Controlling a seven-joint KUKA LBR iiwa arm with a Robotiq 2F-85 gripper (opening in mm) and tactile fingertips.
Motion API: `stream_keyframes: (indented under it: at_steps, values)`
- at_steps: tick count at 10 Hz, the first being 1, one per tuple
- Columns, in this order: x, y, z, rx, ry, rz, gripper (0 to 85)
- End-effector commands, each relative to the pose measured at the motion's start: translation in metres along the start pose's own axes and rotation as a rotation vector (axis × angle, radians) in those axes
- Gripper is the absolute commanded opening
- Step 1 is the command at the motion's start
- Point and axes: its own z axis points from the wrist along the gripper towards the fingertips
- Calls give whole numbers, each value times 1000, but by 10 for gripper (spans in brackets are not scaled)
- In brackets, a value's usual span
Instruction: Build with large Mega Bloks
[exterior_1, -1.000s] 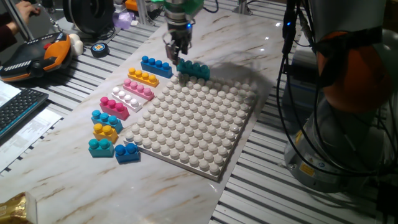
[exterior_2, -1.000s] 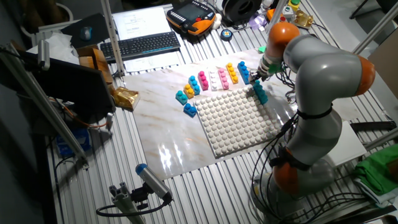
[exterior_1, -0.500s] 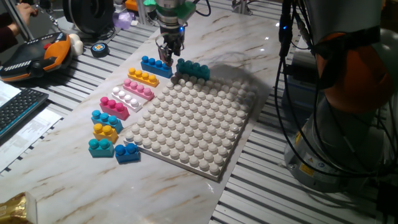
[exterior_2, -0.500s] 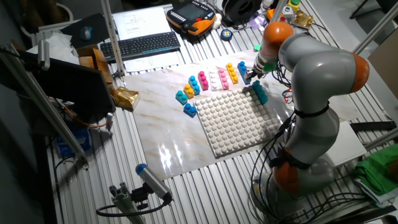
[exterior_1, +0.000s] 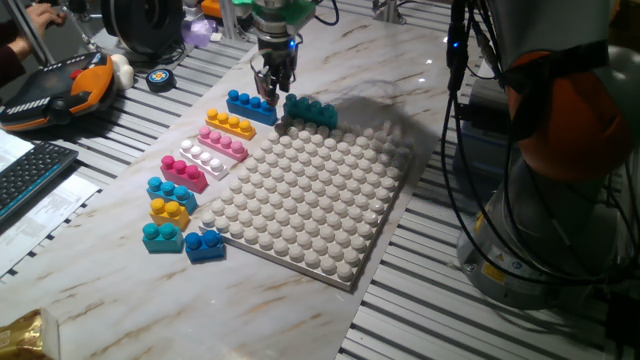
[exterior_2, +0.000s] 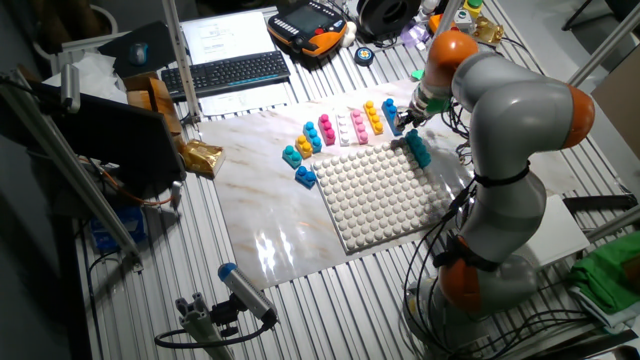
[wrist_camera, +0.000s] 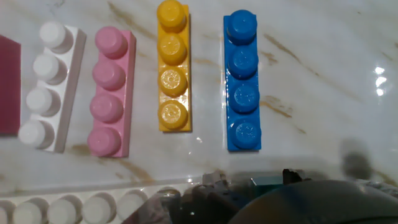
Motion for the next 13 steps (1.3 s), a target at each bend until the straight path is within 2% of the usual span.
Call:
stream_keyframes:
  at_steps: [1, 4, 5, 9, 13]
  values:
    - [0, 0, 0, 10, 4, -30, 533]
    - [-1, -4, 1, 14, -10, -77, 563]
    - [-6, -6, 3, 5, -10, -77, 567]
    - [-32, -4, 15, 9, -19, -76, 563]
    - [-42, -3, 27, 4, -38, -50, 557]
